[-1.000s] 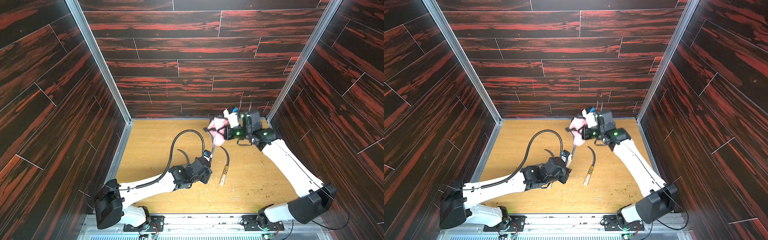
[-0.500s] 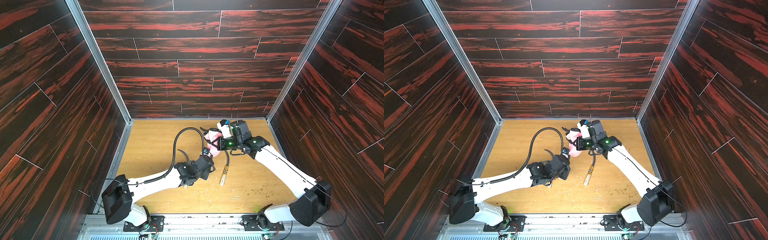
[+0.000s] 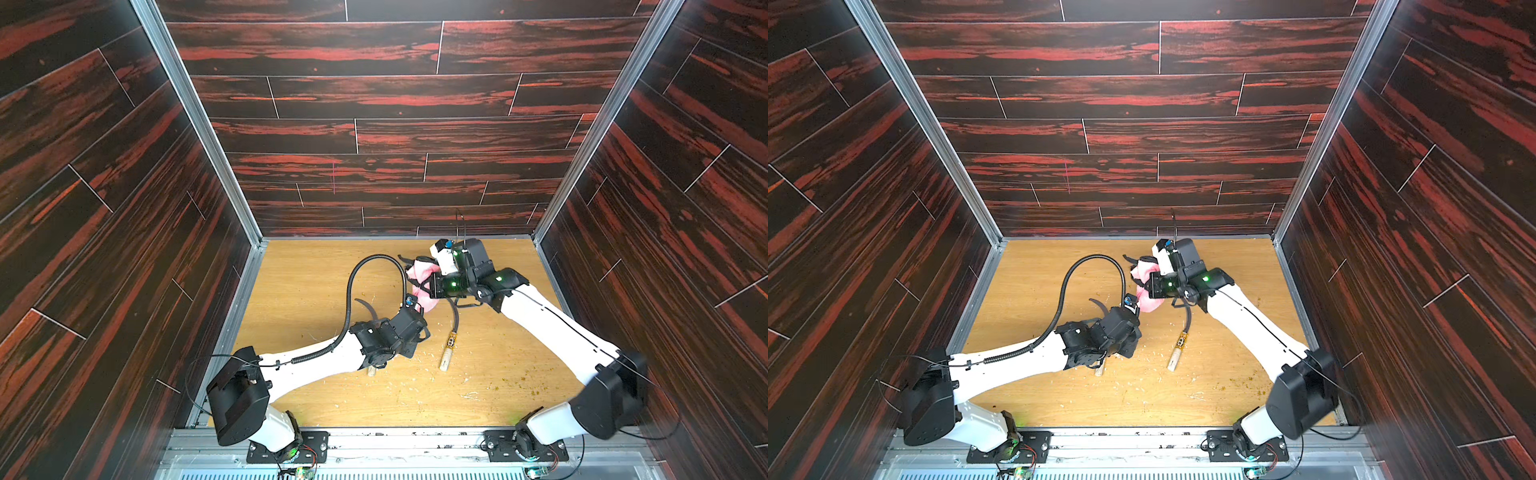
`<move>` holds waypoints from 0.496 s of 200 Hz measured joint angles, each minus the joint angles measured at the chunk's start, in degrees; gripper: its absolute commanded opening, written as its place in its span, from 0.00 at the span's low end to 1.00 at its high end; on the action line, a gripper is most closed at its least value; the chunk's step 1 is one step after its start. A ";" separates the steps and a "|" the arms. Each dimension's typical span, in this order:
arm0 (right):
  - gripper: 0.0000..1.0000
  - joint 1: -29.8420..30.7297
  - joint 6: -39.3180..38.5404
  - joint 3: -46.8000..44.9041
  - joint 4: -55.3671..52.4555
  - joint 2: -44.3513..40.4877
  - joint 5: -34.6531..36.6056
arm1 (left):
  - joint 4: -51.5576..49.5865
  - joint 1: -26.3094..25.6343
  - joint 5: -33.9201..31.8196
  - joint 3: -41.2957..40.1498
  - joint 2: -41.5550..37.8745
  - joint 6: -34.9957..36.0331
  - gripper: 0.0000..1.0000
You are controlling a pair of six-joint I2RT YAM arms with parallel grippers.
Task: Wipe small sickles with rags
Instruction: Wipe the small sickle.
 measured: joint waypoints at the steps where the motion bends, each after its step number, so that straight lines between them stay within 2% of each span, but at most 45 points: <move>1: 0.00 -0.07 -0.02 0.09 0.00 0.09 0.02 | 0.04 0.00 0.04 -0.04 -0.04 0.00 0.00; 99: 0.00 -7.76 -2.86 16.83 0.63 14.69 -6.34 | 5.05 -2.03 4.07 -3.63 -4.61 0.07 0.00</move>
